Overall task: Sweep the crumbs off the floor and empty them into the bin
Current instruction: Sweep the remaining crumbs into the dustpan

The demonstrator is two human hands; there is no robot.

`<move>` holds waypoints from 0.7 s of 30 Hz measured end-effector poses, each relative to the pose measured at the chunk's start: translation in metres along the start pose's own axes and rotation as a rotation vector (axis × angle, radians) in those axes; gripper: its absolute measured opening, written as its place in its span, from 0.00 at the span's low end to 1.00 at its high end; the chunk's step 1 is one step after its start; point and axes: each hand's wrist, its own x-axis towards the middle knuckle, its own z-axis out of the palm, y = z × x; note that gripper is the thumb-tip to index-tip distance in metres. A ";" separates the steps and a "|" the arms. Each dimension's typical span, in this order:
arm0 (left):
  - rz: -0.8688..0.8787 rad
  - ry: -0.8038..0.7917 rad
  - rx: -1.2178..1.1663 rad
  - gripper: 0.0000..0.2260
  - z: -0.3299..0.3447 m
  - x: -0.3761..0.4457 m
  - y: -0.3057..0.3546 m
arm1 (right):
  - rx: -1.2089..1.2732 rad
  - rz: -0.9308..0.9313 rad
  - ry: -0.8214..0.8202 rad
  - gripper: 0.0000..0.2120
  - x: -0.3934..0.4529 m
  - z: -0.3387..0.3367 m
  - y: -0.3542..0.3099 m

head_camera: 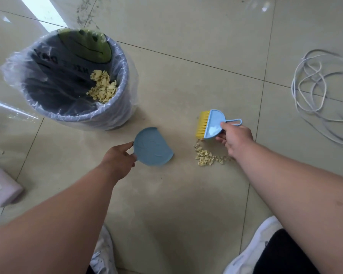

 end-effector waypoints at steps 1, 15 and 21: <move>0.004 -0.002 0.007 0.22 0.002 -0.001 0.003 | -0.002 -0.056 0.009 0.02 0.000 -0.002 -0.009; 0.064 -0.065 0.155 0.24 0.020 -0.011 0.006 | -1.086 -0.827 -0.217 0.15 -0.003 -0.017 0.005; 0.078 -0.079 0.171 0.24 0.025 -0.012 0.011 | -1.314 -0.953 -0.363 0.17 -0.040 -0.031 0.047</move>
